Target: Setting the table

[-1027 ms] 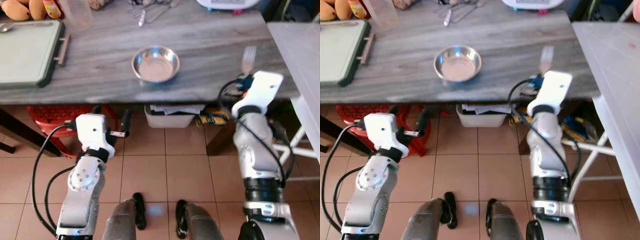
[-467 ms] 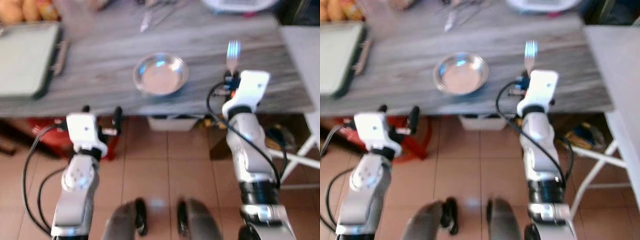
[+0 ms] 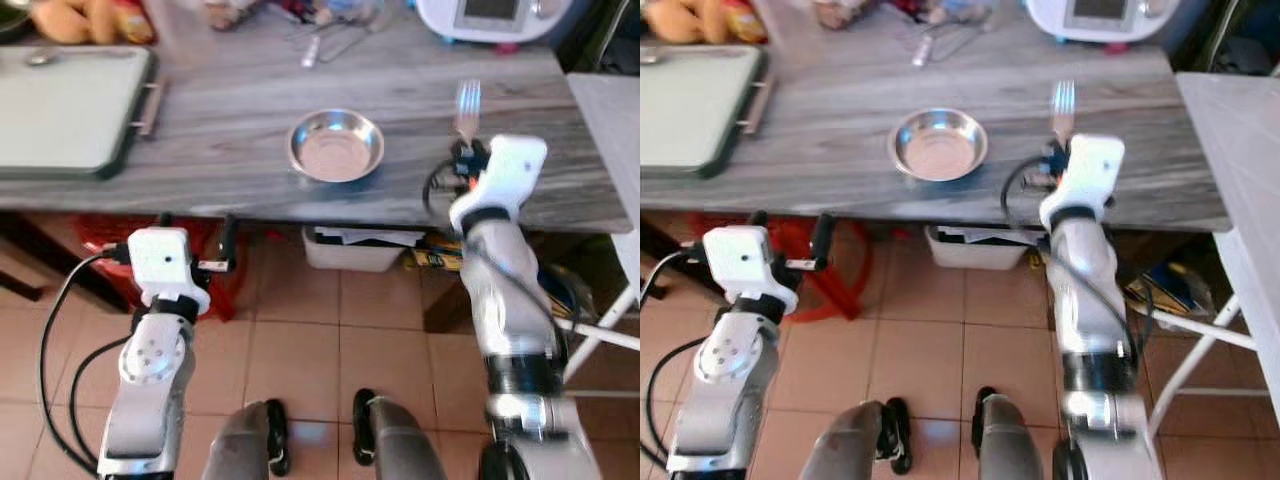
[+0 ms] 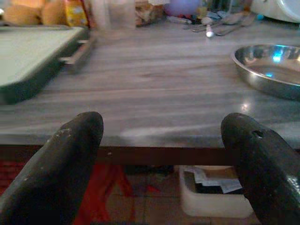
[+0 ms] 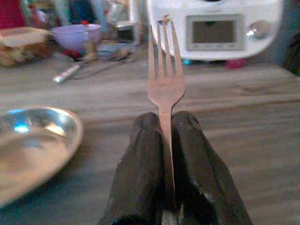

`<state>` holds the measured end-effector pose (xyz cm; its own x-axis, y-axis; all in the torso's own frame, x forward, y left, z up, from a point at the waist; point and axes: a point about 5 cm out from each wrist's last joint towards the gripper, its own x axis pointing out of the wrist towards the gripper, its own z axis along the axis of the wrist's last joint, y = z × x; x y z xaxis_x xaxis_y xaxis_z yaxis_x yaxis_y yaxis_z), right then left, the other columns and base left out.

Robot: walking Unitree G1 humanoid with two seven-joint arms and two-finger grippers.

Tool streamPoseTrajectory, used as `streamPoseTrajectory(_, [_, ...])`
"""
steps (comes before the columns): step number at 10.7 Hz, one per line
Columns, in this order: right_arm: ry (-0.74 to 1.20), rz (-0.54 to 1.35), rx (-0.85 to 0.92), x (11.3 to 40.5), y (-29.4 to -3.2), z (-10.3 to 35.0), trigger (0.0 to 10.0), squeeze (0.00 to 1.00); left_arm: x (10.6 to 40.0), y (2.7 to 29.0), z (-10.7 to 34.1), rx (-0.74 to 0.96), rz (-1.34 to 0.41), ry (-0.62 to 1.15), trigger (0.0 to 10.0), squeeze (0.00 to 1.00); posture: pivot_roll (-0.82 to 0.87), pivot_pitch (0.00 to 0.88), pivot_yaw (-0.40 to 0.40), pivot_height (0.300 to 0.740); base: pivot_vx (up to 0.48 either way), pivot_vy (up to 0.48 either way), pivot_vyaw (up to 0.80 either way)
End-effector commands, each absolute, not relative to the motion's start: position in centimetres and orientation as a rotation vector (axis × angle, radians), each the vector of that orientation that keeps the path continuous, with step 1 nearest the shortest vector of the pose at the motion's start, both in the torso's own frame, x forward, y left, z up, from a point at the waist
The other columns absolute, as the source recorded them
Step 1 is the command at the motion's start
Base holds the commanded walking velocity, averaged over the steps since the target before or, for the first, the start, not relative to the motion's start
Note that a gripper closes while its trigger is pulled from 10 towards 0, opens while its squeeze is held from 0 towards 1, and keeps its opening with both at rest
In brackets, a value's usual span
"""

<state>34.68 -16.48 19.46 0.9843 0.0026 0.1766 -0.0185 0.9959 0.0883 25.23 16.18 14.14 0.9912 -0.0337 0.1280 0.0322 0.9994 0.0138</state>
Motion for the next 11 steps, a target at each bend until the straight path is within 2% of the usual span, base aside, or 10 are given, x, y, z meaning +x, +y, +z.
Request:
streamPoseTrajectory(1, [-0.145,0.008,0.137,35.0,-17.1,19.2,10.0,0.00,24.8,16.3,14.1,0.023,-0.029,-0.114,10.0,0.00,0.04,0.265,0.034,0.740,0.000,0.000,0.00])
streamPoseTrajectory(4, [-0.100,0.024,0.199,36.7,-17.2,19.8,10.0,0.00,24.2,16.8,14.3,0.048,-0.040,-0.096,10.0,0.00,0.09,0.296,0.056,0.740,0.000,0.000,0.00])
streamPoseTrajectory(9, [-0.008,-0.033,0.315,37.8,-17.0,18.4,10.0,0.00,23.0,17.5,14.5,0.083,-0.060,-0.058,10.0,0.00,0.13,0.326,0.089,0.740,0.000,0.000,0.00])
streamPoseTrajectory(11, [0.009,-0.019,0.343,38.3,-16.0,18.6,10.0,0.00,23.1,17.8,14.7,0.094,-0.065,-0.054,10.0,0.00,0.13,0.323,0.089,0.740,0.000,0.000,0.00])
